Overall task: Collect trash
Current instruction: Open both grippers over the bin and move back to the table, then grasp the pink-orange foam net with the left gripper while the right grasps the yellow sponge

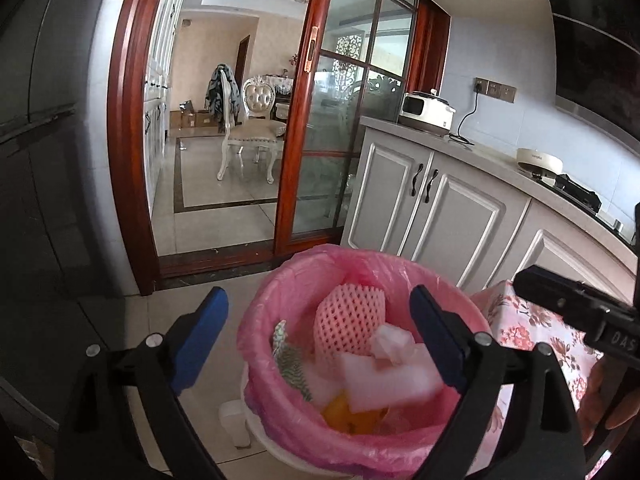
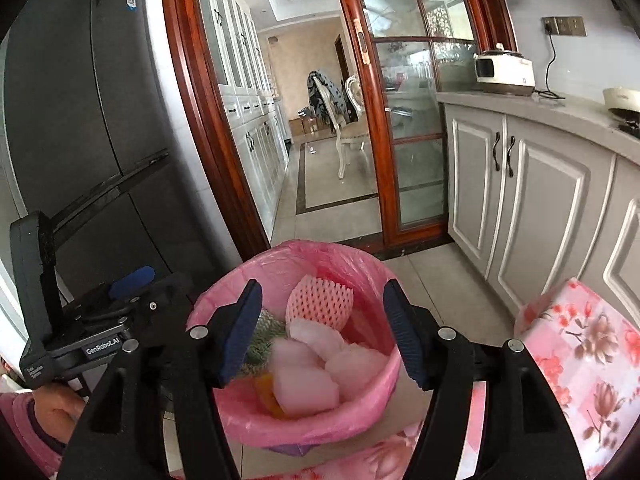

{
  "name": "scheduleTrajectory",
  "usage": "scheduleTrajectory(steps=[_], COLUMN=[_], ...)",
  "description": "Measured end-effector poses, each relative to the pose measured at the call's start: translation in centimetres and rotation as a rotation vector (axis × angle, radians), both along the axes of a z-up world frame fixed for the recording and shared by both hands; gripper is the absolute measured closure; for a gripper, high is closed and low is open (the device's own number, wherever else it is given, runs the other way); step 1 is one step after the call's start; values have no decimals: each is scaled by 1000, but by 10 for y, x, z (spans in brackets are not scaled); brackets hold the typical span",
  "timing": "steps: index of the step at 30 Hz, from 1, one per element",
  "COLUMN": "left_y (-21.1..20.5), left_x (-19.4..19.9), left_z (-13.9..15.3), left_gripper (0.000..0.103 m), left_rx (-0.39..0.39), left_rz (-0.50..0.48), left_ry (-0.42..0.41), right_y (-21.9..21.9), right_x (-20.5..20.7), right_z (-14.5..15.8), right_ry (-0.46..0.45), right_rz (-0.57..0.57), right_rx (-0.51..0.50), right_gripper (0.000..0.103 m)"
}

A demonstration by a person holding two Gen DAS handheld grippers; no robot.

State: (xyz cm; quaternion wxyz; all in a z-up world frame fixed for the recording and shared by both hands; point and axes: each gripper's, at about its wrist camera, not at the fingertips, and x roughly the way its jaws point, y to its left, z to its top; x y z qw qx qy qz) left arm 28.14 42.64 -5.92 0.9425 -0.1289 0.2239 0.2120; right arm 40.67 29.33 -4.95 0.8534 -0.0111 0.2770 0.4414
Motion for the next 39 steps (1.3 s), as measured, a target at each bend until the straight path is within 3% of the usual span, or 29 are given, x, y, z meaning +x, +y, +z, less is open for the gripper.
scheduleTrajectory(steps=[4,7,9,12,17,28,34,39], left_y=[-11,-28,-39,-63,-109,-229,-305,-347], left_x=[-24,-48,-63,-83,-116,-150,-156,-147], left_z=[8,23,32,42,51,43,35,24], left_gripper=[5,5,5,5,5,5,5,5], left_rx=[8,21,21,43,91,34,99,81], left_rz=[19,24,11,-12,-38,-272,-410,-479], left_ry=[-12,-37,-50,-52,-53,-54,-38,-26], right_y=[-16,-34,-50,-74,-133,-268,-332,-368], right_x=[-24,-47,-67,-93,-142,-230,-261,-271], right_z=[11,26,36,49,59,55,39,25], right_ry=[-13,-47,-63,-98,-125,-168,-157,-146], right_rz=[-15,-25,-29,-51,-121,-309,-425,-489], right_rx=[-3,-8,-8,-7,19,19,28,14], right_gripper=[42,40,32,28,24,23,22,21])
